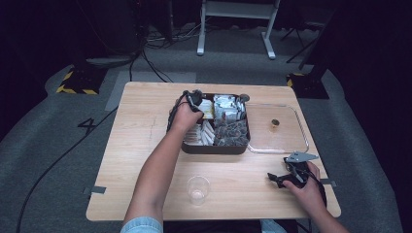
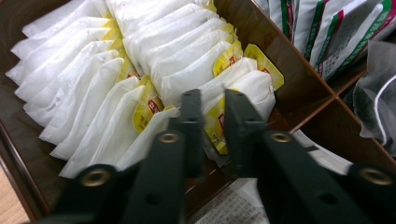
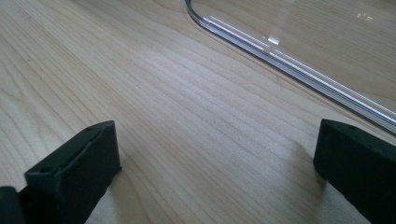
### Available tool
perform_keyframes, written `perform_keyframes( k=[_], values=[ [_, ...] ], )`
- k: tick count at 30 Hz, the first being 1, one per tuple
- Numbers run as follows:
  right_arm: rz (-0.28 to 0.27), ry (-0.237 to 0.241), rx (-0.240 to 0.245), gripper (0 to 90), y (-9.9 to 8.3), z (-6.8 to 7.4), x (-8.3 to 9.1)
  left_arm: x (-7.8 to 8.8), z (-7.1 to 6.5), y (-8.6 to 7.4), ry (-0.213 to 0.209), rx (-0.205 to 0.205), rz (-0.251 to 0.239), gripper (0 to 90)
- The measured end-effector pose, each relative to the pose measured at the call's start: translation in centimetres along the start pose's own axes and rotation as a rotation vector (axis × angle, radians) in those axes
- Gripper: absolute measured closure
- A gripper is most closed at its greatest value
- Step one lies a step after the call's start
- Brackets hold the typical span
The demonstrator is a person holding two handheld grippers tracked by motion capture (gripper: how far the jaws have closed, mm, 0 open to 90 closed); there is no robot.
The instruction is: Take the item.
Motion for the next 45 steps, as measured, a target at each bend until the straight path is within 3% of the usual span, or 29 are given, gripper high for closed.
perform_keyframes(
  k=[2, 6, 15, 25, 35, 45],
  values=[
    [0.0, 0.0, 0.0, 0.4, 0.0, 0.0, 0.0, -0.1, 0.0, -0.1, 0.007, -0.006, -0.006, 87.3],
    [0.0, 0.0, 0.0, 0.4, 0.0, 0.0, 0.0, 0.3, 0.2, -0.3, -0.001, -0.006, -0.029, 89.6],
    [0.0, 0.0, 0.0, 0.3, 0.0, 0.0, 0.0, 1.6, 0.1, -0.4, 0.006, -0.032, -0.073, 90.0],
    [0.0, 0.0, 0.0, 0.3, 0.0, 0.0, 0.0, 4.1, -0.2, -0.4, 0.008, -0.056, -0.135, 90.0],
    [0.0, 0.0, 0.001, 0.3, 0.0, 0.0, 0.0, 7.2, -1.6, -0.4, -0.007, -0.106, -0.177, 90.0],
    [0.0, 0.0, 0.0, 0.3, 0.0, 0.0, 0.0, 10.8, -4.1, -1.7, -0.041, -0.157, -0.215, 90.0]
  ],
)
Point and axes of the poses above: each handheld gripper's, and its own axes: x roughly backward along the jaws, y roughly out of its top, z roughly to its left, the point moved 1 cm from there along -x, roughly forward along the jaws, and after that the axes turned 6 degrees about -y, right-handed, at the moved point
